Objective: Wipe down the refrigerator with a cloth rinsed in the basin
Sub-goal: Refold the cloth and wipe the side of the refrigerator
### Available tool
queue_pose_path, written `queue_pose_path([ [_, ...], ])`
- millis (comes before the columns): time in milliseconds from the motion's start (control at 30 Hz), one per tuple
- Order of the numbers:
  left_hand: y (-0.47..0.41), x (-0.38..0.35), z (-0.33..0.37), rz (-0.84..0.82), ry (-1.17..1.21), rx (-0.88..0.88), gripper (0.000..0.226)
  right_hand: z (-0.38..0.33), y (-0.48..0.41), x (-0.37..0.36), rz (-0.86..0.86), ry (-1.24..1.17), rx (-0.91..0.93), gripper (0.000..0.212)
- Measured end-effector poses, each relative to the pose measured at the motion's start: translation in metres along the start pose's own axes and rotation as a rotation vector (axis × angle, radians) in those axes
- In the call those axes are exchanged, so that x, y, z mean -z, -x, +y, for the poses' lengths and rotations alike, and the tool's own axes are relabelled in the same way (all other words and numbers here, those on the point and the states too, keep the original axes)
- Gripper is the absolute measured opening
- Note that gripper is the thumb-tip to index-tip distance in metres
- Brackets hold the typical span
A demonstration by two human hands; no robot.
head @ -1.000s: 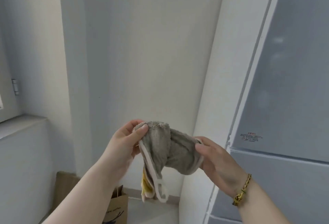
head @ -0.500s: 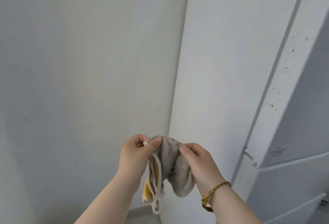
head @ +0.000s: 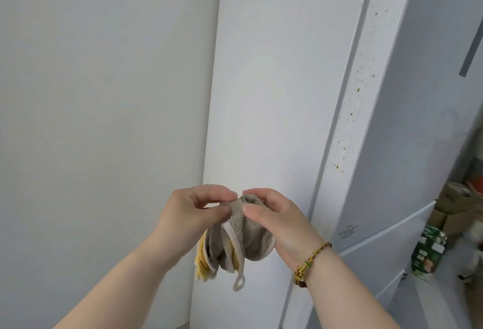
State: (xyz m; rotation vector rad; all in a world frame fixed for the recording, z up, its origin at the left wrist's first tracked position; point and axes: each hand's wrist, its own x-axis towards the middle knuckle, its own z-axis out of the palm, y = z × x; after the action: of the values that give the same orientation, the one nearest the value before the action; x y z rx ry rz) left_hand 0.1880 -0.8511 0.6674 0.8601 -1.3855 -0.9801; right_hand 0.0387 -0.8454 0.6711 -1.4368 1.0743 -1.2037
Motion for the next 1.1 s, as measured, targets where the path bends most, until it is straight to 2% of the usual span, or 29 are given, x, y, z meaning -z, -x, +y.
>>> queue_pose_path([
  [67,-0.01,0.002,0.002,0.084,-0.01,-0.075,0.036,-0.005,-0.001,0.007,-0.068,0.197,-0.015,0.031],
  [133,-0.02,0.005,0.006,0.089,0.059,-0.131,0.036,-0.005,-0.003,0.01,-0.091,0.389,-0.034,0.048],
  [200,-0.029,0.007,0.005,0.049,0.15,-0.161,0.035,-0.008,-0.007,0.009,-0.048,0.422,0.001,0.056],
  [333,-0.054,0.012,0.006,-0.041,0.303,-0.207,0.024,-0.018,-0.026,-0.001,0.002,0.357,0.043,0.02],
  [400,-0.069,0.015,0.005,-0.061,0.332,-0.23,0.024,-0.022,-0.037,0.002,0.07,0.385,0.03,0.019],
  [467,-0.082,0.015,0.002,-0.124,0.347,-0.23,0.024,-0.026,-0.049,0.006,0.206,0.256,0.014,0.018],
  [533,-0.095,0.012,-0.004,-0.212,0.375,-0.2,0.025,-0.028,-0.059,0.007,0.343,0.012,-0.007,0.022],
  [600,-0.102,0.008,-0.008,-0.308,0.386,-0.179,0.028,-0.03,-0.066,0.005,0.409,-0.205,-0.013,0.018],
  [700,-0.11,0.003,-0.012,-0.438,0.423,-0.154,0.032,-0.029,-0.075,-0.001,0.471,-0.381,0.026,0.018],
  [800,-0.114,-0.001,-0.017,-0.585,0.365,-0.168,0.068,-0.033,-0.072,-0.006,0.597,-0.466,0.103,0.017],
  [867,-0.116,-0.008,-0.019,-0.646,0.3,-0.171,0.078,-0.041,-0.065,-0.013,0.61,-0.499,0.171,0.019],
  [933,-0.12,-0.016,-0.021,-0.596,0.294,-0.199,0.064,-0.044,-0.058,-0.019,0.615,-0.458,0.224,0.02],
  [1000,-0.128,-0.025,-0.022,-0.501,0.382,-0.138,0.039,-0.045,-0.051,-0.026,0.678,-0.304,0.263,0.013],
  [1033,-0.132,-0.028,-0.021,-0.469,0.452,-0.072,0.028,-0.041,-0.048,-0.029,0.754,-0.11,0.272,0.01],
  [1100,-0.137,-0.035,-0.02,-0.497,0.606,0.065,0.019,-0.029,-0.044,-0.031,0.903,0.525,0.313,0.02],
])
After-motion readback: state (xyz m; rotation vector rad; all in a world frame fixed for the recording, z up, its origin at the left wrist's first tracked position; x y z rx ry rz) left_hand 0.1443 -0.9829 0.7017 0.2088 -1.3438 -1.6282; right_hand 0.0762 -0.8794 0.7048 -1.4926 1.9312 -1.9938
